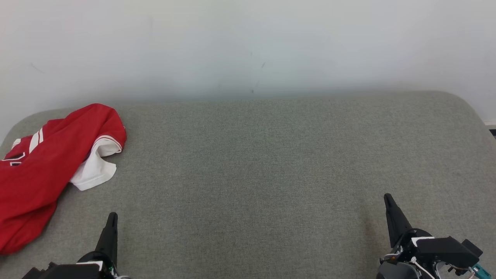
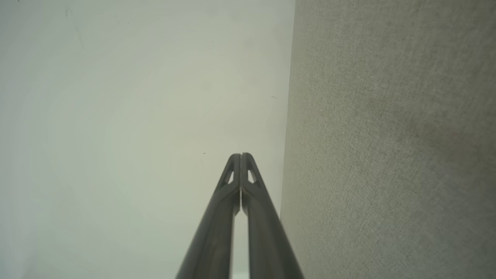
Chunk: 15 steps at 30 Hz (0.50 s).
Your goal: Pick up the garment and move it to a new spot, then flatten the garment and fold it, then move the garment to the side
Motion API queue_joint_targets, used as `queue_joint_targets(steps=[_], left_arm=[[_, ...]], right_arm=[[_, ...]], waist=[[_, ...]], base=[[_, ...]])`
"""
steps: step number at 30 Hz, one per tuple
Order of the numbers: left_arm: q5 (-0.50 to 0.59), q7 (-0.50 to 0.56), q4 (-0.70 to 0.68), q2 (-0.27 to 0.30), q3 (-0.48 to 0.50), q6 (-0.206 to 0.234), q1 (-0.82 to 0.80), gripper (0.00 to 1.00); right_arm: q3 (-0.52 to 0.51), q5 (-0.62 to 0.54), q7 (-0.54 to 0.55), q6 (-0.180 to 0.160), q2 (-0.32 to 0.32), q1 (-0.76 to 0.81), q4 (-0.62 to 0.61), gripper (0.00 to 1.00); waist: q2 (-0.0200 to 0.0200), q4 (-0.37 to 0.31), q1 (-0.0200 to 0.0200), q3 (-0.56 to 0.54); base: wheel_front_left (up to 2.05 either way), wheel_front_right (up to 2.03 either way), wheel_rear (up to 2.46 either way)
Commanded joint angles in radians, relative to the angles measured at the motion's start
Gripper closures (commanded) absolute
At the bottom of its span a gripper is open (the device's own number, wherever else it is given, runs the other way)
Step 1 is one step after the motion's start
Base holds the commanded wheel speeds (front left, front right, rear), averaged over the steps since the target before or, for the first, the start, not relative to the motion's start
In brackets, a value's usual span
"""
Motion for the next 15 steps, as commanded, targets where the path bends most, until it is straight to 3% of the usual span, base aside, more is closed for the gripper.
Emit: queue_joint_targets(steps=[1, 15], left_arm=[[-0.005, -0.002, 0.000, -0.001, 0.002, -0.001, -0.009, 1.00], [-0.005, -0.002, 0.000, -0.001, 0.001, -0.001, -0.009, 1.00]], right_arm=[[0.000, 0.001, 0.001, -0.002, 0.004, -0.004, 0.000, 1.00], [0.000, 0.001, 0.001, -0.002, 0.004, -0.004, 0.000, 1.00]], waist=[[0.0000, 0.000, 0.0000, 0.000], [0.0000, 0.000, 0.0000, 0.000]], base=[[0.00, 0.00, 0.00], [0.00, 0.00, 0.00]])
